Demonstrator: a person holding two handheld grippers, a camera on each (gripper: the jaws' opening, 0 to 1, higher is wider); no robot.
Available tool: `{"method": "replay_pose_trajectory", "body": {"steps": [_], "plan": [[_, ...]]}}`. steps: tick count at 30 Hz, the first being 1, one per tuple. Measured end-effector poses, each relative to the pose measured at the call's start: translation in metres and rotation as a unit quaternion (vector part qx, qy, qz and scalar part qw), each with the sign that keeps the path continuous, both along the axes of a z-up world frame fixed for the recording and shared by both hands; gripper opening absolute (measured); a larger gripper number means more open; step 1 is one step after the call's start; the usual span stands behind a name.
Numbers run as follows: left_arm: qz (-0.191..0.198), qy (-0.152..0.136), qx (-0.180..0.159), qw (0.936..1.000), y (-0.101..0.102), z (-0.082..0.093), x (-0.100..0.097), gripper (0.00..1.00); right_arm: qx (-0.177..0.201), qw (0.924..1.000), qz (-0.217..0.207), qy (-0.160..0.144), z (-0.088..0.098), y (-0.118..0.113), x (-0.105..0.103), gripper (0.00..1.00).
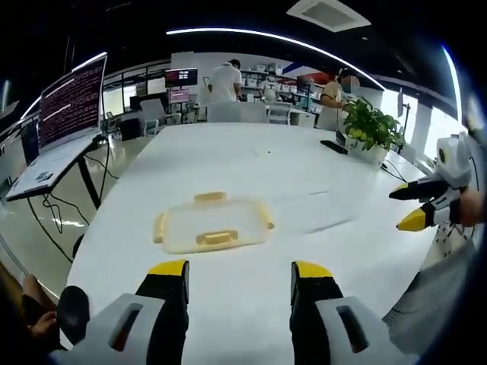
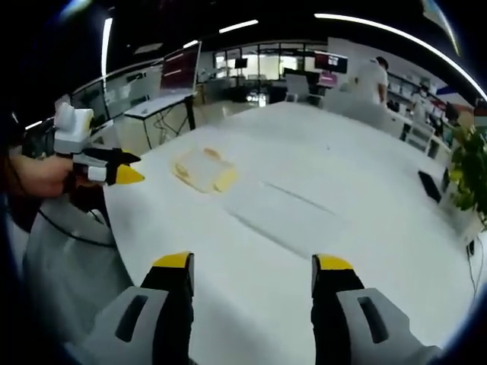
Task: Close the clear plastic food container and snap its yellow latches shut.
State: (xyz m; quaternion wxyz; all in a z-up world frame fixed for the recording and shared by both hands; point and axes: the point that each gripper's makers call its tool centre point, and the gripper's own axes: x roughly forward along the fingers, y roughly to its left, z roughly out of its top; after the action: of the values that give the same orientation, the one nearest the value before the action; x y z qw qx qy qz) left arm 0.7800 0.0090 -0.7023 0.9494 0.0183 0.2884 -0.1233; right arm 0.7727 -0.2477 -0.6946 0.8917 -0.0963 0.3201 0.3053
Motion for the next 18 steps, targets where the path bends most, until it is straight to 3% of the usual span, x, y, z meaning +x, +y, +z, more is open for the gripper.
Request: {"method": "replay_pose_trajectory", "body": {"steps": [18], "plan": [[-0.024, 0.016, 0.018, 0.9994, 0.021, -0.02, 0.014, 0.48, -0.022, 0.9946, 0.101, 0.003, -0.003, 0.044, 0.022, 0.58]]}}
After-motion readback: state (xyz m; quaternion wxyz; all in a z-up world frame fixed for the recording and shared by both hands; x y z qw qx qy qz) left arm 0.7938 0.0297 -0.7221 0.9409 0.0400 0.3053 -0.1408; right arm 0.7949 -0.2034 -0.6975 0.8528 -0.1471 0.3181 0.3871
